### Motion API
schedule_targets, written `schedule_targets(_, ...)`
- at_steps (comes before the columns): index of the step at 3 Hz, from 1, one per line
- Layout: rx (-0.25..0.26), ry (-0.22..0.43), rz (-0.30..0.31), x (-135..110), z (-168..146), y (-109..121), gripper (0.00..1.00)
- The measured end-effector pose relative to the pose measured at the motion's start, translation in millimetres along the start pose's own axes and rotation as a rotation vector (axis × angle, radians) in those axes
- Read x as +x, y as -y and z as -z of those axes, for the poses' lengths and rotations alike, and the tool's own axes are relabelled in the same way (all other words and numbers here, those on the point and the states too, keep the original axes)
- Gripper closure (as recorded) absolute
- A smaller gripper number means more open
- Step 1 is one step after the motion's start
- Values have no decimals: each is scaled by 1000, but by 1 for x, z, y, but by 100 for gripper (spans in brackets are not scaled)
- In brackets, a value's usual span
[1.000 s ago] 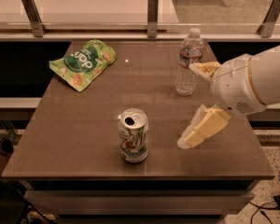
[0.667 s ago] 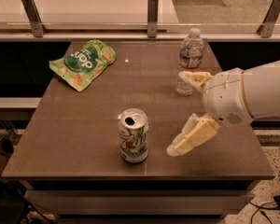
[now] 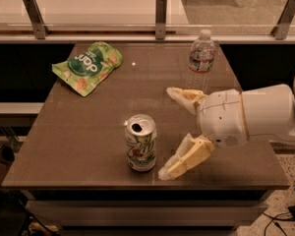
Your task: Pick 7up can
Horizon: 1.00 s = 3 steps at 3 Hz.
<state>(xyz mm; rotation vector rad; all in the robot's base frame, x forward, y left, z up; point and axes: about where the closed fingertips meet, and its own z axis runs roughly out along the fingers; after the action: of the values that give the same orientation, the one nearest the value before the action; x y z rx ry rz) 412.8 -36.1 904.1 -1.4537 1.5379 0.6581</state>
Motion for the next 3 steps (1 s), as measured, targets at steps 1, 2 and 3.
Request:
schedule_targets(1, -58, 99, -1, -9, -21, -2, 0)
schedule_targets(2, -108, 226, -15, -12, -44, -1, 0)
schedule_targets(3, -110, 226, -16, -13, -44, -1, 0)
